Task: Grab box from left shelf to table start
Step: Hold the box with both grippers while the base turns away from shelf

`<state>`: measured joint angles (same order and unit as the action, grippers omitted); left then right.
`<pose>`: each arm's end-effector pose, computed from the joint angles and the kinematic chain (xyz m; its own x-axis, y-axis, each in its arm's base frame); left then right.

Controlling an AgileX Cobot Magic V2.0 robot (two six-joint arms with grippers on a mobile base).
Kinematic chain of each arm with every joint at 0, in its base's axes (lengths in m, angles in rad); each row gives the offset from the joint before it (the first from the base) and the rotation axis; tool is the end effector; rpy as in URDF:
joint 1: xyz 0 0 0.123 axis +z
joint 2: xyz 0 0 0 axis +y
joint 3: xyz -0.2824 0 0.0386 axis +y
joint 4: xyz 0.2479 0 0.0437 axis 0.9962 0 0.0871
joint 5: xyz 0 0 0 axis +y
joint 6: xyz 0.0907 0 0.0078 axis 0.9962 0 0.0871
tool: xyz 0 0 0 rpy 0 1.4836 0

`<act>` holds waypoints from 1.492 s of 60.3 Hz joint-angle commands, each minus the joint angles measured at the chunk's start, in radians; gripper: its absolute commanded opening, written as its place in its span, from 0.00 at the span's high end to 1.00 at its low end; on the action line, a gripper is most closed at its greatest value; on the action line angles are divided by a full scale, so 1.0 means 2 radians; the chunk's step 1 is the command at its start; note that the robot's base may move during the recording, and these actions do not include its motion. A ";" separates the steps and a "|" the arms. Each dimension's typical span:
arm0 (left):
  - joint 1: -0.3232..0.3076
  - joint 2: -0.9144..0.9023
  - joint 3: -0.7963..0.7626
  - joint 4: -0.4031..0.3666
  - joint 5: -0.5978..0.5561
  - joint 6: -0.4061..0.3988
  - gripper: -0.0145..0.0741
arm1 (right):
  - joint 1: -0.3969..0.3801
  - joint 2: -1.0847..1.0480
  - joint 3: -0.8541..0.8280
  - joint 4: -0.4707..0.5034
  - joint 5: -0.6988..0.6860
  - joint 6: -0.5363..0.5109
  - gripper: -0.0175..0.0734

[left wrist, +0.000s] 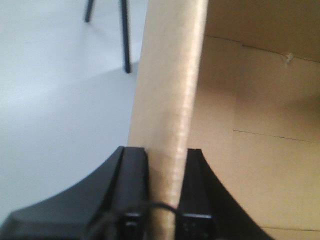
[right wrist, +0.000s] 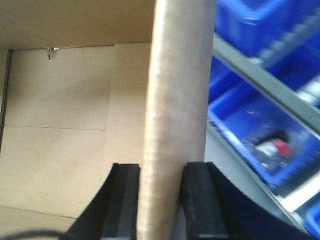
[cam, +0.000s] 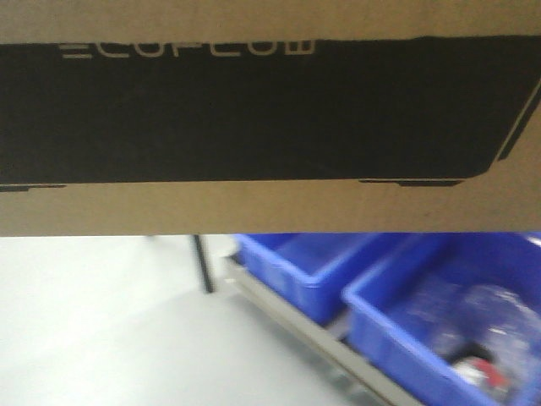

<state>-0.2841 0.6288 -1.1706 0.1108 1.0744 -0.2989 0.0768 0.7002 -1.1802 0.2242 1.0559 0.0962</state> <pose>0.0658 -0.0100 0.4467 -0.4463 -0.1221 -0.8865 0.0886 0.9797 -0.1796 0.0863 0.0243 0.4465 -0.4995 0.1648 -0.8505 -0.1466 0.9515 0.2705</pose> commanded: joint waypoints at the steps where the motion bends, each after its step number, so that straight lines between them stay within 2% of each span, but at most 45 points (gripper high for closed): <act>1: 0.001 -0.007 -0.019 0.027 -0.080 -0.020 0.93 | -0.005 0.001 -0.014 -0.054 -0.059 -0.003 0.78; 90: 0.001 -0.007 -0.019 0.026 -0.080 -0.020 0.93 | -0.005 0.001 -0.014 -0.054 -0.059 -0.003 0.78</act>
<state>-0.2841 0.6272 -1.1706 0.1108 1.0770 -0.2989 0.0768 0.7002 -1.1802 0.2242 1.0559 0.0962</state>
